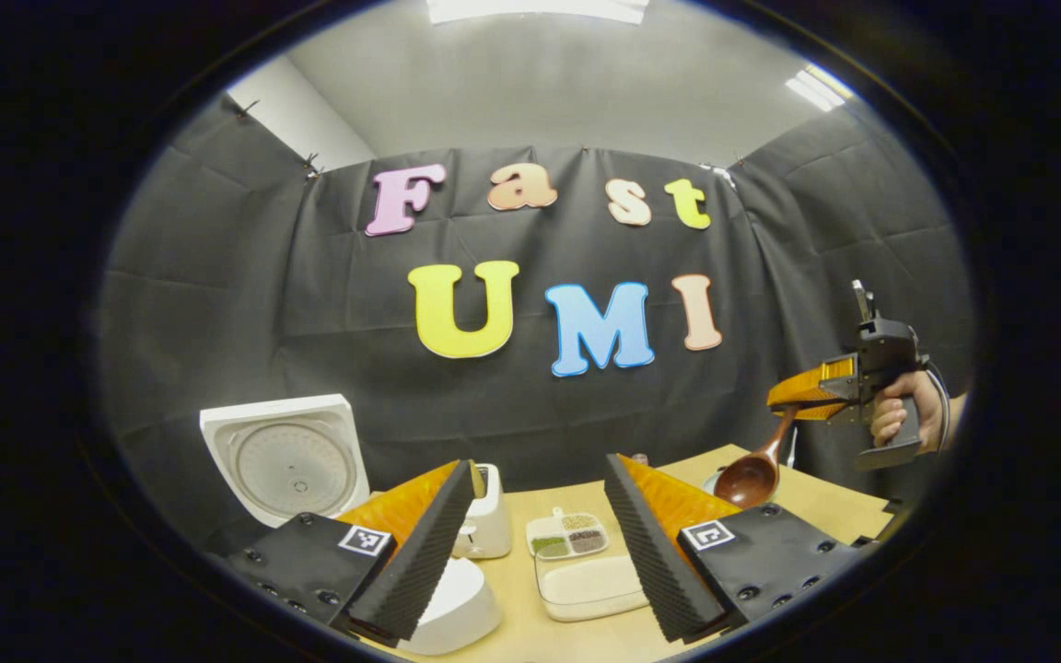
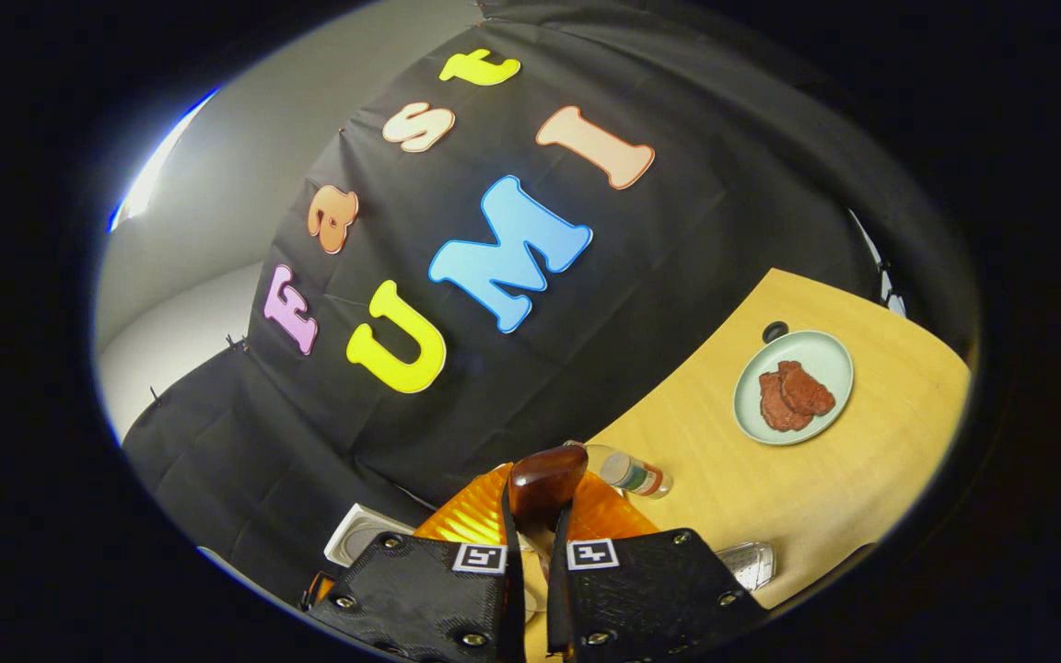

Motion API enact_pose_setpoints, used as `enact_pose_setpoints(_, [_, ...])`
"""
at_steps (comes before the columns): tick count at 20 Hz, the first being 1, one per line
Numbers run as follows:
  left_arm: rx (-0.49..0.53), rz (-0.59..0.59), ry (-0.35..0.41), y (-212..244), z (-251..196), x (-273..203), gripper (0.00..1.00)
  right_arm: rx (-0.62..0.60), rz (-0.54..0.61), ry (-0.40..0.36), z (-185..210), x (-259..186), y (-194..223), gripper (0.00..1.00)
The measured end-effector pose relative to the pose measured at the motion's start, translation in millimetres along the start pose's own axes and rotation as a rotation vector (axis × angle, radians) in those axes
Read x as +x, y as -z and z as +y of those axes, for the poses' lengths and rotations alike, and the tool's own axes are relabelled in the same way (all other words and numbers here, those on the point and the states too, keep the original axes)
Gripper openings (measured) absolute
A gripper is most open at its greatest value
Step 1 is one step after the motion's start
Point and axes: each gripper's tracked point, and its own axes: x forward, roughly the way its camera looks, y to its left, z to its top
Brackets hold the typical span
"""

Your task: Close the left gripper, press the button to open the rice cooker; take a wooden spoon from the chopstick holder with the right hand, scoop a spoonful of rice and pour it into the rice cooker, then put the wooden spoon back into the chopstick holder.

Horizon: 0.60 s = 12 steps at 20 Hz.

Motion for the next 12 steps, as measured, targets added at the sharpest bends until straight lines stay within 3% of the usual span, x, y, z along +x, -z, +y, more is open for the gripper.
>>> enact_pose_setpoints(3, [-0.003, 0.004, -0.004, 0.8, -3.5, 1.4, 0.99, -0.009, 0.000, 0.021, -16.0, -2.3, -2.2, 0.10])
enact_pose_setpoints(4, [-0.006, 0.006, -0.005, 2.4, -4.4, 0.6, 0.94, -0.017, 0.002, 0.031, -21.4, -3.1, -2.1, 0.10])
enact_pose_setpoints(5, [-0.007, 0.008, -0.006, 2.4, -5.5, 0.2, 0.99, -0.023, 0.002, 0.041, -26.8, -4.1, -2.3, 0.10])
enact_pose_setpoints(8, [-0.001, 0.019, -0.010, 3.0, -4.0, -1.7, 0.99, -0.045, 0.003, 0.072, -42.7, -7.3, -1.6, 0.09])
enact_pose_setpoints(9, [-0.001, 0.022, -0.012, 3.0, -2.7, -1.6, 0.94, -0.051, 0.006, 0.083, -46.9, -7.3, -1.1, 0.09])
enact_pose_setpoints(10, [0.000, 0.024, -0.015, 4.5, -1.1, -1.3, 0.99, -0.058, 0.008, 0.094, -51.0, -7.0, 1.4, 0.09])
enact_pose_setpoints(12, [-0.002, 0.026, -0.018, 3.1, -0.4, 0.3, 0.94, -0.077, 0.009, 0.115, -62.1, -4.5, 8.5, 0.09])
